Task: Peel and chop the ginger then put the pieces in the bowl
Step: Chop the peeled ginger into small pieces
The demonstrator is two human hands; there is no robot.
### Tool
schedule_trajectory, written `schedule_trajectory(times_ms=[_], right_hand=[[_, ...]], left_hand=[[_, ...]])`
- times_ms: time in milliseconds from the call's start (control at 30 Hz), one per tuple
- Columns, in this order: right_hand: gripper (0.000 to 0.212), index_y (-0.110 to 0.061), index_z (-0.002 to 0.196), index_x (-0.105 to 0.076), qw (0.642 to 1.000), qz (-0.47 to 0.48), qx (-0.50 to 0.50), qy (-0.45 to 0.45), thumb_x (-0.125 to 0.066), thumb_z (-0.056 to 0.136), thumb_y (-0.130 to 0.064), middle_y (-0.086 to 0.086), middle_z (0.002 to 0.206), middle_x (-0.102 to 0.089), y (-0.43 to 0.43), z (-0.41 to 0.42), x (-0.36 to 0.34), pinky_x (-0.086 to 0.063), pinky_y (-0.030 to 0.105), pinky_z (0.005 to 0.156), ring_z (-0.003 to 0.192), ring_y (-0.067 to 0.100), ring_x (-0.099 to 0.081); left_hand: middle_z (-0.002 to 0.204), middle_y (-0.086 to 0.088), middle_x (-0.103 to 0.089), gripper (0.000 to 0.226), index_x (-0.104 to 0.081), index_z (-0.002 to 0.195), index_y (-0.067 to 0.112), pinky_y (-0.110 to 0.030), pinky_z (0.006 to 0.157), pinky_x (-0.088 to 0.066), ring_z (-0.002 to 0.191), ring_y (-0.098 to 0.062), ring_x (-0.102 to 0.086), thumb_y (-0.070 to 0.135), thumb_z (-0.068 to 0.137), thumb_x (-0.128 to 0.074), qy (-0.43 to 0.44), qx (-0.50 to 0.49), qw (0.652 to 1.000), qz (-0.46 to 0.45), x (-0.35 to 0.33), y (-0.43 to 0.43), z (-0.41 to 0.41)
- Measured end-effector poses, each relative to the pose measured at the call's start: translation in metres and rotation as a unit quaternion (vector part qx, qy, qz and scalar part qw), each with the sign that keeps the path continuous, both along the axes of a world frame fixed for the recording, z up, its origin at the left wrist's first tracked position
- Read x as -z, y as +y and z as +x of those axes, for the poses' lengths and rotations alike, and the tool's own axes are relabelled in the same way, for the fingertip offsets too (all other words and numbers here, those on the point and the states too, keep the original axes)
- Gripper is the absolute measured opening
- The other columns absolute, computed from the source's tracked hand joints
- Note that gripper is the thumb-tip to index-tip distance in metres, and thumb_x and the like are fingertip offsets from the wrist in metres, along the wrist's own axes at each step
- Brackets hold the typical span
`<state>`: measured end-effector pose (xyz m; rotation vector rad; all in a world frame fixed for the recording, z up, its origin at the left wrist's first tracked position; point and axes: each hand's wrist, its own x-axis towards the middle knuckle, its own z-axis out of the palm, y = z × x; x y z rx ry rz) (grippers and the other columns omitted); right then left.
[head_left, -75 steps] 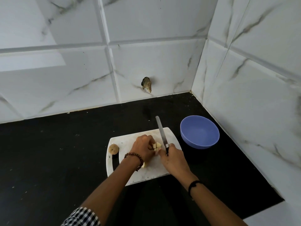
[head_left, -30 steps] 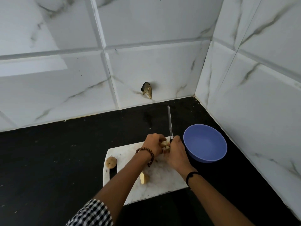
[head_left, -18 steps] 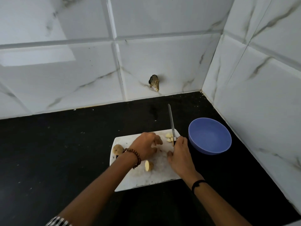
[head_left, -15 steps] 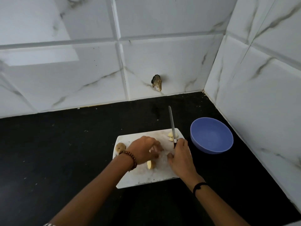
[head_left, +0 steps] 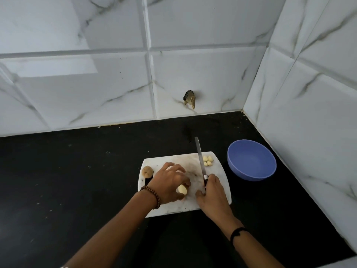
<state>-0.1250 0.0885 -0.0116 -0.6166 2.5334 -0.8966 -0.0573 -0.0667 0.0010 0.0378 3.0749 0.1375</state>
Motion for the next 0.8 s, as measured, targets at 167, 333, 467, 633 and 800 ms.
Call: schedule_trajectory(times_ms=[167,333,467,633,800], right_hand=[[0.029,-0.019,0.116,-0.044,1.000,-0.007,0.000,-0.009,-0.063,0.093,-0.022,-0.003,0.108,-0.054,0.003,0.001,-0.001,-0.052,0.024,0.085,0.099,0.010,-0.058],[0.019,-0.021,0.107,-0.047,0.999,-0.019,0.009,-0.036,-0.061,0.095,-0.027,-0.007,0.095,-0.057,0.007,0.002,-0.002,-0.051,0.019,0.075,0.087,0.007,-0.059],[0.016,-0.019,0.106,-0.048,0.998,-0.022,0.014,-0.048,-0.059,0.097,-0.027,-0.006,0.092,-0.057,0.010,0.002,-0.005,-0.042,0.012,0.060,0.080,0.004,-0.057],[0.016,-0.019,0.107,-0.048,0.998,-0.020,0.020,-0.062,-0.058,0.097,-0.027,-0.007,0.091,-0.056,0.013,0.003,-0.005,-0.041,0.013,0.057,0.078,0.003,-0.056],[0.017,-0.022,0.111,-0.048,0.995,-0.053,0.019,-0.085,-0.052,0.100,-0.035,-0.008,0.090,-0.059,0.008,0.004,-0.007,-0.040,0.013,0.056,0.078,0.004,-0.059]], left_hand=[[0.118,0.008,-0.061,0.033,-0.058,0.115,0.026,-0.028,0.112,-0.019,0.120,-0.010,-0.046,0.041,0.085,-0.061,0.059,-0.044,0.996,0.053,0.002,0.007,-0.002],[0.120,0.006,-0.062,0.033,-0.057,0.122,0.021,-0.032,0.111,-0.023,0.112,-0.011,-0.055,0.036,0.093,-0.051,0.063,-0.055,0.994,0.071,0.009,0.018,-0.011],[0.120,-0.002,-0.058,0.031,-0.057,0.122,0.014,-0.029,0.094,-0.038,0.107,-0.018,-0.052,0.028,0.096,-0.048,0.076,-0.069,0.990,0.102,0.016,0.025,-0.021],[0.122,-0.004,-0.057,0.035,-0.051,0.125,0.015,-0.023,0.090,-0.039,0.108,-0.017,-0.049,0.029,0.093,-0.055,0.059,-0.095,0.985,0.134,0.020,0.022,-0.027],[0.111,-0.001,-0.063,0.034,-0.055,0.119,0.019,-0.018,0.081,-0.031,0.099,-0.015,-0.054,0.036,0.089,-0.060,0.070,-0.100,0.984,0.129,0.021,0.017,-0.029]])
